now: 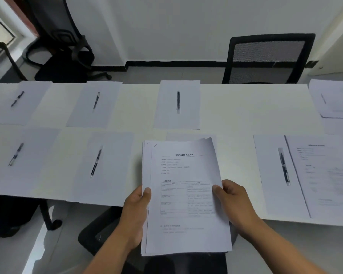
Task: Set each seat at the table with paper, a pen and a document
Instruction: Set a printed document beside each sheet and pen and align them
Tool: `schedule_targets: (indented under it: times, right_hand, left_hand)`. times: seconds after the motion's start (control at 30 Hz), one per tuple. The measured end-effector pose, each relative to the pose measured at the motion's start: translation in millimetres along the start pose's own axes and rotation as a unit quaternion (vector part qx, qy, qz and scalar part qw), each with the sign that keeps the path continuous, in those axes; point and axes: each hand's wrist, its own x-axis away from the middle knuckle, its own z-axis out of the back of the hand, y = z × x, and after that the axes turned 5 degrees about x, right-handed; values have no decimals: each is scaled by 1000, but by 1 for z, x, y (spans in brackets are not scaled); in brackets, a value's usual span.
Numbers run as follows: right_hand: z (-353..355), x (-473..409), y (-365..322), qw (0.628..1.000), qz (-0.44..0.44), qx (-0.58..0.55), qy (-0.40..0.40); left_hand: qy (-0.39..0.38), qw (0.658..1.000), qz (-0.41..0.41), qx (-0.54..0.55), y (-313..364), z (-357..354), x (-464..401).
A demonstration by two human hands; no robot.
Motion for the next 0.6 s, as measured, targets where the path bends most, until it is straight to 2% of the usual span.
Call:
schedule_targets:
  times: [0.27, 0.6]
  right_hand:
    - [-2, -10, 13, 995, -55, -12, 78]
    - [38, -68, 22, 965, -45, 139, 217]
  left_hand:
    - [-13, 999, 25, -28, 6, 21, -42]
    - [36, 999, 8, -2, 18, 62, -59]
